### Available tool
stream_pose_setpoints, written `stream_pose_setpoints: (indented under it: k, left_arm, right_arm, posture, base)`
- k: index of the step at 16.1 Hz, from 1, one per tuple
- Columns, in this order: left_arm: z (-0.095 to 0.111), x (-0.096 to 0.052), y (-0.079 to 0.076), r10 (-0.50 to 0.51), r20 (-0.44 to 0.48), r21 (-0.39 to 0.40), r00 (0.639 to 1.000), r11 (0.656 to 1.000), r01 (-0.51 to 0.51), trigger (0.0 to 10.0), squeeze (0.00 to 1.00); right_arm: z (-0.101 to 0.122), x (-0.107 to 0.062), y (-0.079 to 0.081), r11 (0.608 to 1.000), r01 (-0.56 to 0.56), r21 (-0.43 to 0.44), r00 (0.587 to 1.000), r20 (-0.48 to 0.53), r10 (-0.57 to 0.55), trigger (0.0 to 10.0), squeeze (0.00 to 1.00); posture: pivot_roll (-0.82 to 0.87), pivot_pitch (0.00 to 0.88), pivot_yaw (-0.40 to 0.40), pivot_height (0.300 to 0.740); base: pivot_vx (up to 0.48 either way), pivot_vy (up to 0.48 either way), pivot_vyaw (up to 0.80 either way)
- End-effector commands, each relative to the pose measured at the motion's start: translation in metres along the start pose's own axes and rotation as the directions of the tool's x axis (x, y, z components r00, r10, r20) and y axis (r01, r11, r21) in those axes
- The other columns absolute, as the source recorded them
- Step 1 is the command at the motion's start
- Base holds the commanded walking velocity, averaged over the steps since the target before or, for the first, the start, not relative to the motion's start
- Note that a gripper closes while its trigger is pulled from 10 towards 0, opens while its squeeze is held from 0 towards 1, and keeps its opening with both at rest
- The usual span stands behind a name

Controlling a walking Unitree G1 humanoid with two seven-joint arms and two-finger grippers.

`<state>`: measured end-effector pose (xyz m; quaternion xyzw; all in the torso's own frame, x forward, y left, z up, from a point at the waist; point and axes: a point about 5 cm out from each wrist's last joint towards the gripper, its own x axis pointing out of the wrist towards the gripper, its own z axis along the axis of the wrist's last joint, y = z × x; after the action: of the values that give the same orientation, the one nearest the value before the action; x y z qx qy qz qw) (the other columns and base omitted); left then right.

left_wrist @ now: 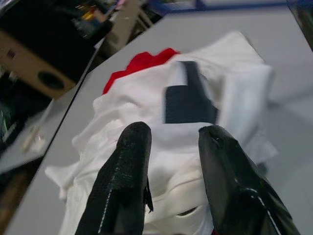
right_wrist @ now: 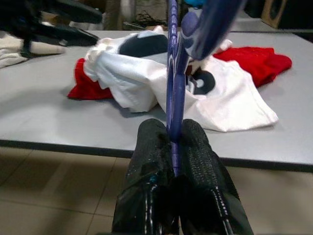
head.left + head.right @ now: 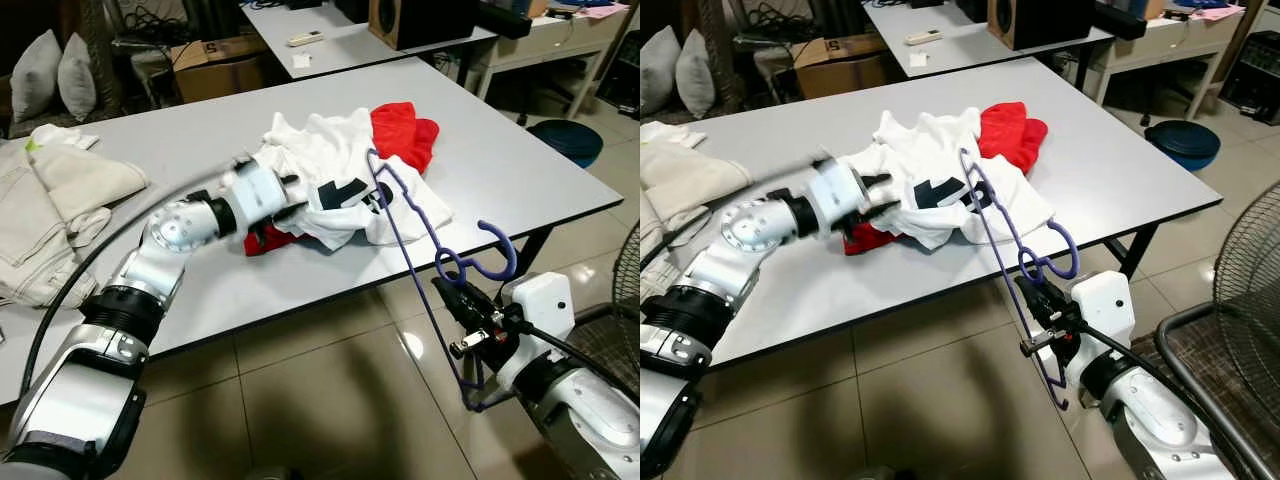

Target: Hang hanger

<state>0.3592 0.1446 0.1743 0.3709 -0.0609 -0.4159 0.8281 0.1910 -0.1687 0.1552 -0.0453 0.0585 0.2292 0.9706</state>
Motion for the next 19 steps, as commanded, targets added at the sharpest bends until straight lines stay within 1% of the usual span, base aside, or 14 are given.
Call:
stream_pose_setpoints:
  k: [1,3,5,6,7,8,9,11,12,15,19]
  left_arm:
    - [-0.003,0.001,-0.004,-0.038,-0.032,0.056,0.999,0.998,0.040,10.0,0.00]
    - [-0.007,0.006,-0.011,-0.061,-0.077,0.107,0.995,0.992,0.069,10.0,0.00]
    - [-0.014,0.011,-0.012,-0.016,-0.141,0.178,0.990,0.983,0.041,10.0,0.00]
    - [-0.014,0.011,-0.012,-0.016,-0.141,0.178,0.990,0.983,0.041,10.0,0.00]
    - [-0.016,0.012,-0.011,0.000,-0.146,0.169,0.989,0.985,0.025,4.4,0.00]
    - [-0.016,0.011,-0.010,-0.002,-0.146,0.162,0.989,0.987,0.026,0.2,0.00]
    - [-0.017,0.011,-0.010,-0.014,-0.147,0.144,0.989,0.989,0.035,0.0,0.00]
    - [-0.020,0.013,-0.014,-0.028,-0.155,0.120,0.988,0.992,0.047,0.0,0.00]
    - [-0.019,0.015,-0.016,-0.035,-0.145,0.094,0.989,0.994,0.049,0.0,0.00]
    - [-0.018,0.019,-0.020,-0.053,-0.126,0.050,0.991,0.997,0.060,0.0,0.00]
    - [-0.015,0.022,-0.018,-0.055,-0.095,-0.029,0.994,0.998,0.053,0.0,0.00]
  right_arm:
    - [0.004,0.000,0.005,0.999,-0.045,-0.024,0.999,0.009,0.045,10.0,0.00]
    - [0.001,0.000,0.009,0.997,-0.072,-0.038,0.997,-0.013,0.072,10.0,0.00]
    - [0.000,-0.002,0.017,0.991,-0.129,-0.045,0.991,-0.034,0.127,10.0,0.00]
    - [0.000,-0.002,0.017,0.991,-0.129,-0.045,0.991,-0.034,0.127,10.0,0.00]
    - [-0.001,-0.006,0.020,0.986,-0.158,-0.047,0.987,-0.047,0.156,10.0,0.00]
    - [-0.002,-0.009,0.020,0.985,-0.165,-0.047,0.985,-0.053,0.162,10.0,0.00]
    - [-0.003,-0.011,0.020,0.984,-0.169,-0.048,0.984,-0.061,0.166,10.0,0.00]
    - [-0.004,-0.012,0.021,0.981,-0.191,-0.045,0.980,-0.072,0.188,10.0,0.00]
    - [-0.004,-0.013,0.021,0.978,-0.201,-0.046,0.977,-0.077,0.198,10.0,0.00]
    - [-0.005,-0.019,0.024,0.972,-0.233,-0.041,0.969,-0.090,0.229,10.0,0.00]
    - [-0.007,-0.029,0.024,0.962,-0.271,-0.030,0.957,-0.113,0.266,10.0,0.00]
  posture:
    - [-0.14,0.000,0.111,0.740]
    - [-0.14,0.000,0.111,0.740]
    - [-0.14,0.000,0.116,0.740]
    - [-0.14,0.000,0.116,0.740]
    - [-0.15,0.000,0.122,0.740]
    - [-0.15,0.000,0.121,0.740]
    - [-0.15,0.000,0.120,0.740]
    - [-0.15,0.000,0.116,0.740]
    - [-0.15,0.000,0.117,0.740]
    - [-0.15,0.000,0.119,0.740]
    - [-0.15,0.000,0.125,0.740]
  base:
    - [0.000,0.000,0.00]
    - [0.000,0.000,0.00]
    - [0.000,0.000,0.00]
    - [0.000,0.000,0.00]
    - [0.000,0.000,0.00]
    - [0.000,0.000,0.00]
    - [0.000,0.000,0.00]
    - [0.000,0.000,0.00]
    - [0.000,0.000,0.00]
    - [0.000,0.000,0.00]
    - [0.000,0.000,0.00]
